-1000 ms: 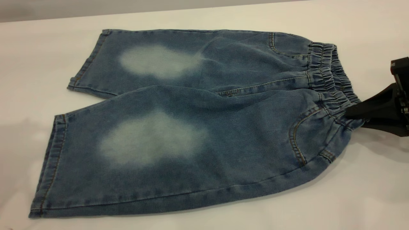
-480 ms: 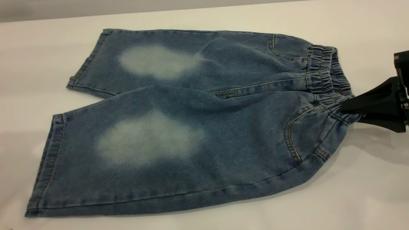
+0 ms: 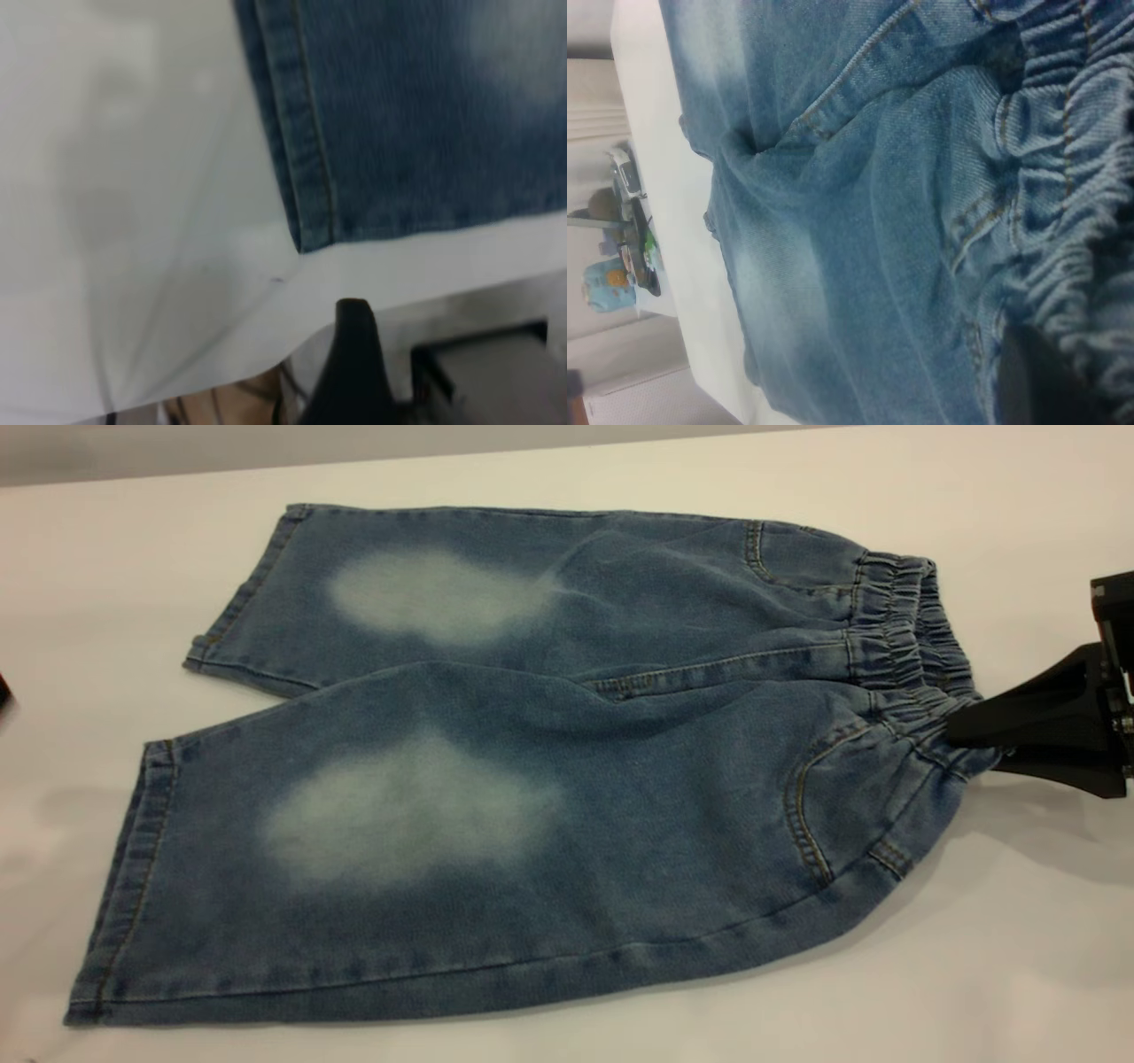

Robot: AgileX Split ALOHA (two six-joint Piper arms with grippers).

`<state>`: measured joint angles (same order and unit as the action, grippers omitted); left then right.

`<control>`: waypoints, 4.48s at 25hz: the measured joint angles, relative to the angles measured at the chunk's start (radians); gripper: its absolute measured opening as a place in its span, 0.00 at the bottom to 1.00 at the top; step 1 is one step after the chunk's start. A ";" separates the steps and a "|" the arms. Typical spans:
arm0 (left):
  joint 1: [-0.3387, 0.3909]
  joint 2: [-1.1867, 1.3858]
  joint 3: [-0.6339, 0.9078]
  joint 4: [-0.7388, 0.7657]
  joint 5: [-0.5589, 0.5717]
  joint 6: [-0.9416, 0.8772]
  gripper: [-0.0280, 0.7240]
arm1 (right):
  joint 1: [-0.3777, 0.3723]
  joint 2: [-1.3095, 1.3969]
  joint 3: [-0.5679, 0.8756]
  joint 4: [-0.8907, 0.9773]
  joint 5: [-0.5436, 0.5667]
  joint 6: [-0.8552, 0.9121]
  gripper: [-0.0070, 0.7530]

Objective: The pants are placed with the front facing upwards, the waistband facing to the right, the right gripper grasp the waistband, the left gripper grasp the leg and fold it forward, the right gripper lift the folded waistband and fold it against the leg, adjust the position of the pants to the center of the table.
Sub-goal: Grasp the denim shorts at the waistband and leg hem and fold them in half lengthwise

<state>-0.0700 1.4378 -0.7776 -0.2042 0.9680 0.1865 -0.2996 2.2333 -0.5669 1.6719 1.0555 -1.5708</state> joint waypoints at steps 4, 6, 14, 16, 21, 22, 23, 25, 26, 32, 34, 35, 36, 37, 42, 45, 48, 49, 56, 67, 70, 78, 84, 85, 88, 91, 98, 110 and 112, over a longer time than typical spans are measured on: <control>-0.064 0.095 0.000 0.092 -0.068 0.050 0.73 | 0.000 0.000 0.000 -0.009 0.000 0.001 0.05; -0.090 0.140 0.000 0.139 -0.068 0.046 0.73 | 0.000 0.000 0.000 -0.014 0.000 0.001 0.05; -0.114 0.282 0.028 0.155 -0.156 0.046 0.73 | 0.000 0.000 0.000 -0.017 0.000 0.001 0.05; -0.114 0.316 0.036 0.155 -0.164 0.045 0.73 | 0.000 0.000 0.000 -0.017 0.000 0.001 0.05; -0.114 0.373 0.038 0.153 -0.185 0.045 0.73 | 0.000 0.000 0.000 -0.018 0.000 0.001 0.05; -0.114 0.381 0.038 0.153 -0.194 0.045 0.73 | 0.000 0.000 0.000 -0.018 -0.001 0.001 0.05; -0.114 0.390 0.038 0.153 -0.209 0.045 0.73 | 0.000 0.000 0.000 -0.018 -0.001 0.001 0.05; -0.114 0.409 0.038 0.153 -0.239 0.045 0.73 | 0.000 0.000 0.000 -0.018 -0.001 0.001 0.05; -0.114 0.422 0.038 0.153 -0.248 0.045 0.73 | 0.000 0.000 0.000 -0.018 -0.001 0.001 0.05; -0.134 0.494 0.038 0.141 -0.244 0.041 0.73 | 0.000 0.000 0.000 -0.018 -0.001 0.001 0.05; -0.151 0.506 0.038 0.142 -0.254 0.041 0.73 | 0.000 0.000 0.000 -0.018 -0.001 0.001 0.05; -0.161 0.511 0.038 0.142 -0.263 0.041 0.73 | 0.000 0.000 0.000 -0.018 -0.001 0.001 0.05; -0.169 0.518 0.037 0.145 -0.272 0.041 0.73 | 0.000 0.000 0.000 -0.018 -0.001 0.001 0.05; -0.178 0.528 0.037 0.146 -0.277 0.041 0.73 | 0.000 0.000 0.000 -0.018 -0.001 0.001 0.05; -0.205 0.573 0.037 0.152 -0.285 0.041 0.73 | 0.000 0.000 0.000 -0.020 -0.002 0.001 0.05; -0.205 0.579 0.037 0.154 -0.291 0.041 0.73 | 0.000 0.000 0.000 -0.020 -0.002 0.001 0.05; -0.205 0.579 0.037 0.154 -0.298 0.036 0.73 | 0.000 0.000 0.000 -0.020 -0.002 0.001 0.05; -0.205 0.579 0.037 0.156 -0.299 0.039 0.73 | 0.000 0.000 0.000 -0.020 -0.002 0.001 0.05; -0.205 0.579 0.037 0.160 -0.302 0.040 0.68 | 0.000 0.000 0.000 -0.020 -0.002 0.001 0.05; -0.205 0.579 0.037 0.161 -0.299 0.041 0.28 | 0.000 0.000 0.000 -0.020 -0.002 0.001 0.05; -0.205 0.579 0.037 0.161 -0.297 0.041 0.24 | 0.000 0.000 0.000 -0.020 -0.002 0.001 0.06; -0.205 0.579 0.037 0.171 -0.242 0.041 0.26 | 0.000 0.000 0.000 -0.020 -0.001 0.001 0.06; -0.205 0.579 0.037 0.215 -0.239 0.041 0.48 | 0.000 0.000 0.000 -0.021 0.000 0.001 0.06; -0.205 0.579 0.037 0.214 -0.244 0.041 0.51 | 0.000 0.000 0.000 -0.021 0.000 0.001 0.06; -0.205 0.579 0.037 0.248 -0.270 0.041 0.58 | 0.000 0.000 0.000 -0.021 0.000 0.001 0.06; -0.205 0.579 0.037 0.264 -0.298 0.041 0.60 | 0.000 0.000 0.000 -0.022 0.000 0.001 0.06; -0.205 0.579 0.037 0.257 -0.321 0.014 0.60 | 0.000 0.000 0.000 -0.022 0.000 0.001 0.06; -0.205 0.623 0.034 0.258 -0.308 -0.014 0.60 | 0.000 0.000 0.000 -0.023 0.003 0.001 0.06; -0.205 0.625 0.035 0.258 -0.308 -0.015 0.57 | 0.000 0.000 0.000 -0.023 0.003 0.001 0.06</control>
<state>-0.2754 2.0626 -0.7429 0.0537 0.6601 0.1719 -0.2996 2.2333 -0.5669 1.6494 1.0582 -1.5699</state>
